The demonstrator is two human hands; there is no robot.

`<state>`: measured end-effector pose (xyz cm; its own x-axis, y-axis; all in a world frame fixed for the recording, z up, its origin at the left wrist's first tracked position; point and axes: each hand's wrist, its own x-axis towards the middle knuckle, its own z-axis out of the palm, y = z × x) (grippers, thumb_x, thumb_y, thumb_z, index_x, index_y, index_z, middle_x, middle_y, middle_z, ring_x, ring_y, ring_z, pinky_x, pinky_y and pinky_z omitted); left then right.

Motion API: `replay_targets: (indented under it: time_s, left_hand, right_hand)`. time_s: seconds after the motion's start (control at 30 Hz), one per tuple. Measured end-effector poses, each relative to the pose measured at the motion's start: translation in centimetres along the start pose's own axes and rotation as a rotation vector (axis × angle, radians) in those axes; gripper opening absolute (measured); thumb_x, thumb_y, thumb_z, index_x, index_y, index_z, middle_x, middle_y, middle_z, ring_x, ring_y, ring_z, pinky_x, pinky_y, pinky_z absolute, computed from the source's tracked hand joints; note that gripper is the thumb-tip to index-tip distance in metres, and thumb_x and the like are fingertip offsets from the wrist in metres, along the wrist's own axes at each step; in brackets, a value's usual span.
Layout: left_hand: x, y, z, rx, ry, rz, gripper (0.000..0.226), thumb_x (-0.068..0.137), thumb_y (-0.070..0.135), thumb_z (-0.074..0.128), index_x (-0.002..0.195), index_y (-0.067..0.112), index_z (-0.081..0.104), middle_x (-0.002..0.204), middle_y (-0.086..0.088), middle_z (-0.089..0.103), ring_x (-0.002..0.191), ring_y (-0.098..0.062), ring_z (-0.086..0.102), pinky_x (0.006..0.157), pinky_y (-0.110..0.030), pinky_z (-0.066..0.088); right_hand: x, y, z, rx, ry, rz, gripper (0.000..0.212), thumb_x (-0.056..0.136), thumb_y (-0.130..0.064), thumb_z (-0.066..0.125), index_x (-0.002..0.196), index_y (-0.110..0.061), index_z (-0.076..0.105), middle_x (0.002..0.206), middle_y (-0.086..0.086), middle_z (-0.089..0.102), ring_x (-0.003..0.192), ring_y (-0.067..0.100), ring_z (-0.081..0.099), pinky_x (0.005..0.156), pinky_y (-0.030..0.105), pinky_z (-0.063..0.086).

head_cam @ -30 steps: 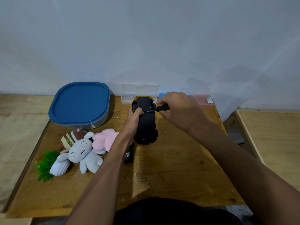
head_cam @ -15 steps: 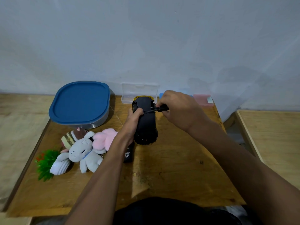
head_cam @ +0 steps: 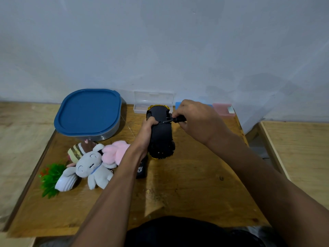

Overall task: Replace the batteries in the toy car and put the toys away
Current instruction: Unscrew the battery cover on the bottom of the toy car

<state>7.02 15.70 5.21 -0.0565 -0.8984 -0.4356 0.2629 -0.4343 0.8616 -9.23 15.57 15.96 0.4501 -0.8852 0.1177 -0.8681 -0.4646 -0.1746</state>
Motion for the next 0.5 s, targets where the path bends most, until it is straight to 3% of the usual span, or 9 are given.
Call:
replay_targets:
  time_s: [0.07, 0.3, 0.4, 0.5]
  left_hand:
    - [0.02, 0.03, -0.14, 0.007, 0.008, -0.019, 0.077, 0.066, 0.046, 0.060, 0.128, 0.004, 0.046, 0.108, -0.020, 0.054, 0.093, -0.034, 0.055, 0.073, -0.044, 0.050]
    - [-0.31, -0.01, -0.38, -0.028, -0.030, -0.053, 0.060, 0.063, 0.042, 0.062, 0.116, 0.018, 0.046, 0.105, -0.017, 0.052, 0.091, -0.033, 0.053, 0.069, -0.041, 0.051]
    - [-0.51, 0.07, -0.33, -0.016, -0.026, -0.059, 0.075, 0.063, 0.043, 0.064, 0.128, 0.013, 0.044, 0.105, -0.018, 0.053, 0.090, -0.032, 0.055, 0.065, -0.039, 0.052]
    - [-0.40, -0.06, -0.32, -0.003, -0.038, -0.032, 0.074, 0.063, 0.042, 0.066, 0.129, 0.016, 0.043, 0.107, -0.018, 0.056, 0.092, -0.031, 0.057, 0.072, -0.043, 0.053]
  right_hand:
    - [-0.02, 0.09, 0.16, 0.008, -0.002, -0.004, 0.023, 0.088, -0.014, 0.062, 0.107, -0.025, 0.070, 0.105, -0.001, 0.060, 0.097, 0.022, 0.058, 0.074, 0.033, 0.042]
    - [-0.13, 0.23, 0.42, 0.000, 0.015, -0.018, 0.022, 0.087, -0.017, 0.063, 0.105, -0.028, 0.070, 0.105, -0.002, 0.062, 0.097, 0.022, 0.059, 0.076, 0.037, 0.047]
    - [-0.14, 0.24, 0.32, -0.023, 0.011, -0.023, 0.023, 0.088, -0.017, 0.062, 0.106, -0.028, 0.070, 0.107, -0.003, 0.062, 0.097, 0.021, 0.059, 0.074, 0.033, 0.044]
    - [-0.15, 0.29, 0.25, -0.061, 0.020, -0.041, 0.024, 0.086, -0.015, 0.064, 0.104, -0.029, 0.071, 0.105, -0.004, 0.064, 0.097, 0.023, 0.060, 0.072, 0.032, 0.037]
